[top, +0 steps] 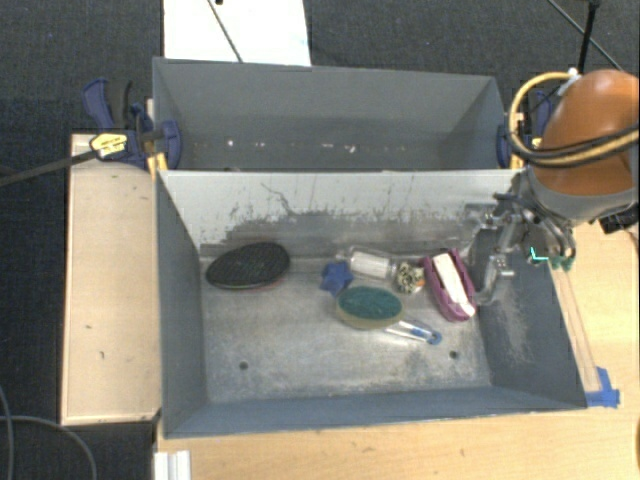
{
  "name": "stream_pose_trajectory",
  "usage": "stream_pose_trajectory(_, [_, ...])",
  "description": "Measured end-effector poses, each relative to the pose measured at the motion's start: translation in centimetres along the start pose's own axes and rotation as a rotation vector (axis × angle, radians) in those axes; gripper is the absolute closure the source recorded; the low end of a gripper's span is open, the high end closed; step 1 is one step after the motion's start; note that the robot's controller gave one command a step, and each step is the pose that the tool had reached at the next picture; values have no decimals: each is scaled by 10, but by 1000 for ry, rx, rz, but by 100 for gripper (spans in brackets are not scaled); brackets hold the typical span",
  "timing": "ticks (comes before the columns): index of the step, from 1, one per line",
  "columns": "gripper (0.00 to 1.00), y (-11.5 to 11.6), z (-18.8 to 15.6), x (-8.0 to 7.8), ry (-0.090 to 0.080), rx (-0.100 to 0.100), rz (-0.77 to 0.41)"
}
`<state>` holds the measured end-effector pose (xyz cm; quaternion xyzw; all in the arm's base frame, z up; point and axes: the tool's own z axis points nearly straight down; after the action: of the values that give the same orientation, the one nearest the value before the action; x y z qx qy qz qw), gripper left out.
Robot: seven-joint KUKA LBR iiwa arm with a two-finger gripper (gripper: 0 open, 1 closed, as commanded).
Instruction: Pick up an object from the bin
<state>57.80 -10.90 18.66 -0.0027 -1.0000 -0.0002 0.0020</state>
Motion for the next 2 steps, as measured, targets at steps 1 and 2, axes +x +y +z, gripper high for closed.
stream_pose_trajectory(1, [0, 84, 118, 36, -3, -4, -174])
stream_pose_trajectory(2, [0, 151, 115, 55, -4, -4, -89])
